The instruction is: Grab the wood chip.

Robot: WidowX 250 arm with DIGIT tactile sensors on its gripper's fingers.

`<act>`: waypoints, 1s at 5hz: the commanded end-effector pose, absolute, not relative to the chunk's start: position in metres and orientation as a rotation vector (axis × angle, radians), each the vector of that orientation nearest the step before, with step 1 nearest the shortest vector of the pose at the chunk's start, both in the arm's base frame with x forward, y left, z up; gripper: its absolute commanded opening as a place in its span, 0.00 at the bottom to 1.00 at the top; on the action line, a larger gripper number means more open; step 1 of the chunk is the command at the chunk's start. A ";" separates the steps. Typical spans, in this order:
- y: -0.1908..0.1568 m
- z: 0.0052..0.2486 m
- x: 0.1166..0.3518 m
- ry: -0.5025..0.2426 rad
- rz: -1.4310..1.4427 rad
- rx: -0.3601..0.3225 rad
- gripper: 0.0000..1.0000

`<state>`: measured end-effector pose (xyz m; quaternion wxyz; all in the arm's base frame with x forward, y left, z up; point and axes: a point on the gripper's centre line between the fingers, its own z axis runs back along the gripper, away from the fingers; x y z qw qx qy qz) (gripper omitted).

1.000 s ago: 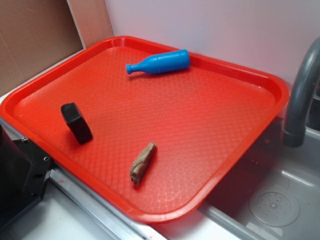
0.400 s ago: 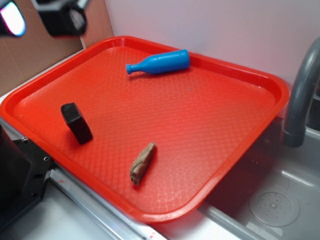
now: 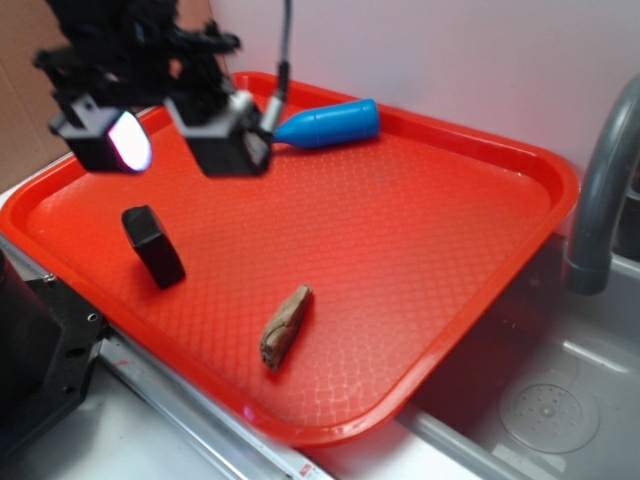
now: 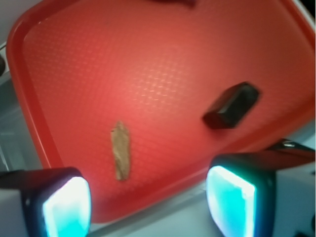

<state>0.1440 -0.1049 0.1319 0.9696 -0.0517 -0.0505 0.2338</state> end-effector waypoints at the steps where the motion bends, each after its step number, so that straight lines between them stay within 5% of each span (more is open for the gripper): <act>1: -0.133 0.081 0.160 -0.082 0.402 -0.075 1.00; 4: -0.139 0.012 0.160 0.007 0.377 0.038 0.96; 5: -0.138 0.011 0.159 0.003 0.389 0.026 0.00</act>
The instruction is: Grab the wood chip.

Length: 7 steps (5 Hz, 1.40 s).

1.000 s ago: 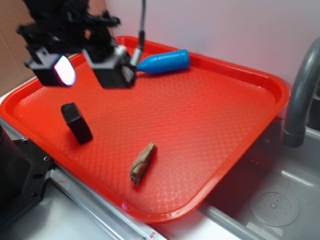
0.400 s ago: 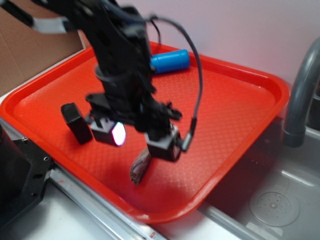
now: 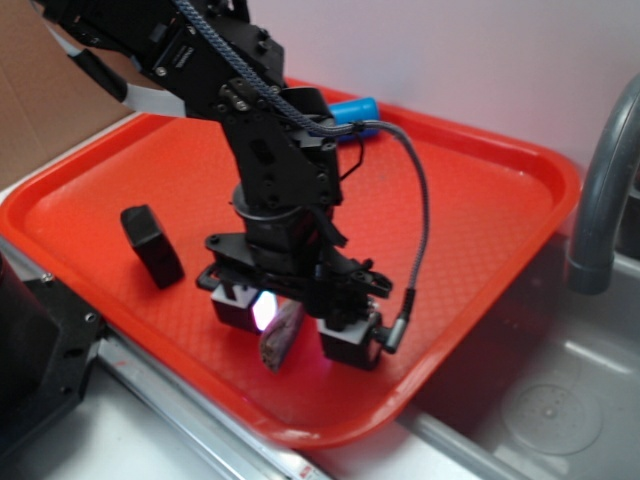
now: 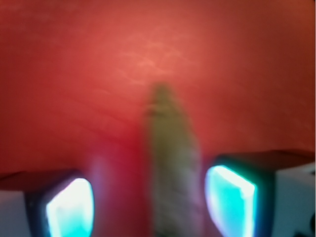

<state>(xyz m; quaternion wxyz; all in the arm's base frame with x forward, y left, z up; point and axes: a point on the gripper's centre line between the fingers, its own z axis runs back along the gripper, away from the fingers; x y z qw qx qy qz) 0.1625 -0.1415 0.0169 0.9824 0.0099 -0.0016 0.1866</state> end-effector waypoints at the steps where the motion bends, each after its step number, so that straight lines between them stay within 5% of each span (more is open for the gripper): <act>1: -0.138 0.008 0.158 0.007 0.396 0.040 0.00; 2: -0.135 0.029 0.162 -0.008 0.407 0.030 0.00; 5: -0.083 0.168 0.192 -0.093 0.379 0.053 0.00; 7: -0.043 0.214 0.189 -0.102 0.307 -0.011 0.00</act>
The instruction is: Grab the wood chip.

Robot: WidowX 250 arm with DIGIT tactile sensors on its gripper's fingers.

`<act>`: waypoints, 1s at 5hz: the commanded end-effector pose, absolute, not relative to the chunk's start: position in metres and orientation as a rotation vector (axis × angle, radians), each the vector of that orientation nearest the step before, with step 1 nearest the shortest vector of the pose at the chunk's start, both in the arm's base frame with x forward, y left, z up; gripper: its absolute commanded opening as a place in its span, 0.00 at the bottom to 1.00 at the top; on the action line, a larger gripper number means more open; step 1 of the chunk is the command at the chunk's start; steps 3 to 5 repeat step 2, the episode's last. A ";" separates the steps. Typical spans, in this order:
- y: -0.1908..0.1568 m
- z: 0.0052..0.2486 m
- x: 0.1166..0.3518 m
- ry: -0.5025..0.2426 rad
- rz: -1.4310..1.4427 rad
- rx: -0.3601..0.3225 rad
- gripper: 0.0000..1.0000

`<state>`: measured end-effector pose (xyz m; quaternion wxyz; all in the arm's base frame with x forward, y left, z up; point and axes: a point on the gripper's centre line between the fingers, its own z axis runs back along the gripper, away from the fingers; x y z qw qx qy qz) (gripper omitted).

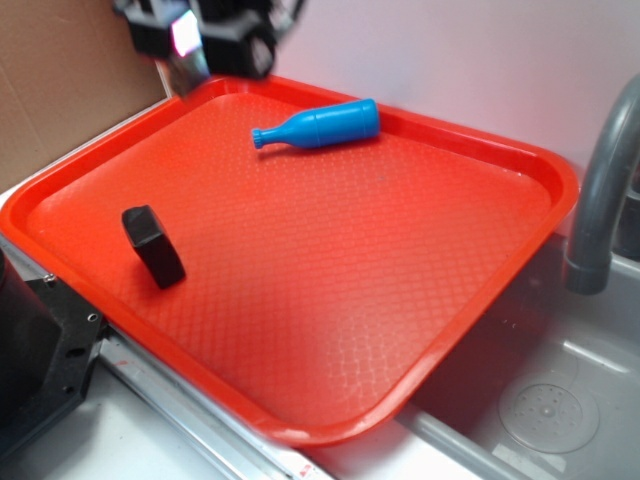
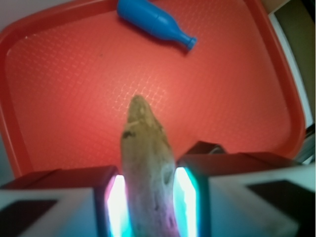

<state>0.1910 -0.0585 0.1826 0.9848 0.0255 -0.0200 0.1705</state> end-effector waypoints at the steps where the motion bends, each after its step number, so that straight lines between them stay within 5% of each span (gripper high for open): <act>1: -0.034 0.218 0.188 -0.127 0.292 -0.014 0.00; 5: -0.030 0.208 0.197 -0.089 0.315 0.014 0.00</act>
